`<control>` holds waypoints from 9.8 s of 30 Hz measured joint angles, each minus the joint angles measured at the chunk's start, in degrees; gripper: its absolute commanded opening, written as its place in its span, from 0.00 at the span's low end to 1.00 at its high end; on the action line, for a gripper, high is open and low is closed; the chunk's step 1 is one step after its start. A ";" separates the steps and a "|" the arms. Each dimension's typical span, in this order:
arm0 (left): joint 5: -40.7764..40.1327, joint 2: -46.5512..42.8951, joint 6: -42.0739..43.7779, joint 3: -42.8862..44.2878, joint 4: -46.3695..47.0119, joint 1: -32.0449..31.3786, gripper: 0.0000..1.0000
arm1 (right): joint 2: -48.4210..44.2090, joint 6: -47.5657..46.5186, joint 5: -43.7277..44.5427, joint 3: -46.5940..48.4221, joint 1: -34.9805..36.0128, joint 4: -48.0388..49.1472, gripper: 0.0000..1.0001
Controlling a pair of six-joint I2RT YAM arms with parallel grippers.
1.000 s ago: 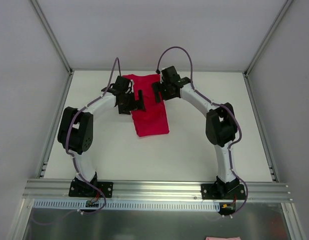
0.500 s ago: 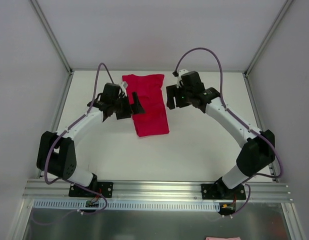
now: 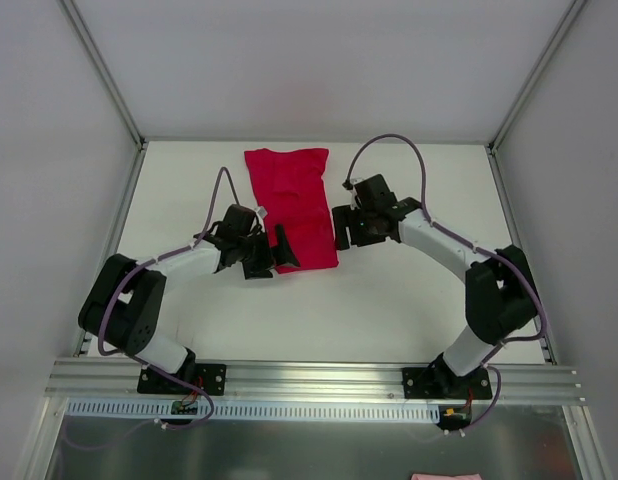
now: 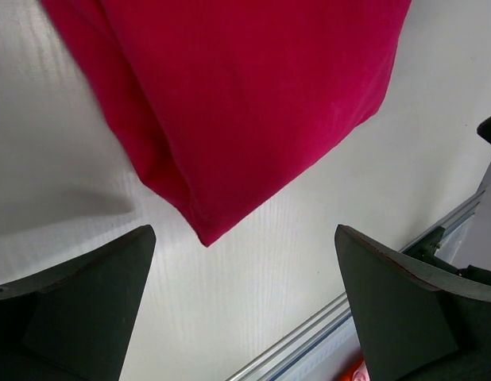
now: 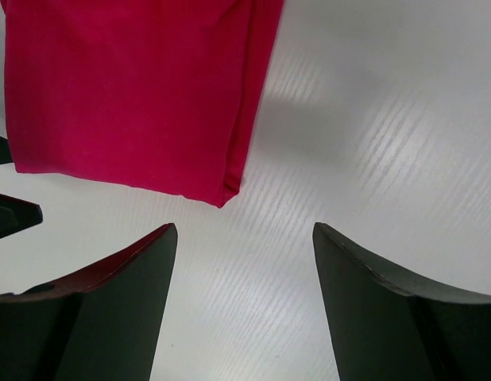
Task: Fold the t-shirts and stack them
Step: Fold the folded rectangular tshirt in 1/3 of the way, then grab one side of the 2/3 rectangular tshirt with both arms, then fold the long partially folded tshirt into a neat square
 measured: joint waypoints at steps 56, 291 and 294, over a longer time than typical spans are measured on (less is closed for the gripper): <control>-6.19 -2.32 2.49 10.12 -19.41 -7.45 0.00 | -2.95 4.26 -10.95 -1.05 1.27 -7.67 0.01; 7.76 39.95 6.91 60.76 5.16 9.35 0.27 | -57.00 2.19 3.65 -4.57 -7.93 -38.47 0.01; 10.08 39.69 5.86 57.83 6.19 8.22 0.25 | -54.49 1.09 3.26 -4.37 -7.93 -36.81 0.01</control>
